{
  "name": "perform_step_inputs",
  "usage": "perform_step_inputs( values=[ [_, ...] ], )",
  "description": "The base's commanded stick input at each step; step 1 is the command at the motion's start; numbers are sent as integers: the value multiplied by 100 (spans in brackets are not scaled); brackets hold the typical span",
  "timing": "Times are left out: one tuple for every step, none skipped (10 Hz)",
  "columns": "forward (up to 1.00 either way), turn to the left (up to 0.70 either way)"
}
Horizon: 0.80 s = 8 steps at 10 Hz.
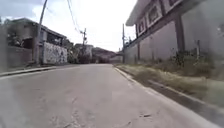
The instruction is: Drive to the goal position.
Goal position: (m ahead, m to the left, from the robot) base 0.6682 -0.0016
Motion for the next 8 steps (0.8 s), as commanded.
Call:
perform_step_inputs(
  values=[
    [60, 0],
    [42, 0],
    [24, 0],
    [7, 0],
    [0, 0],
    [0, 0],
    [0, 0],
    [0, 0]
  ],
)
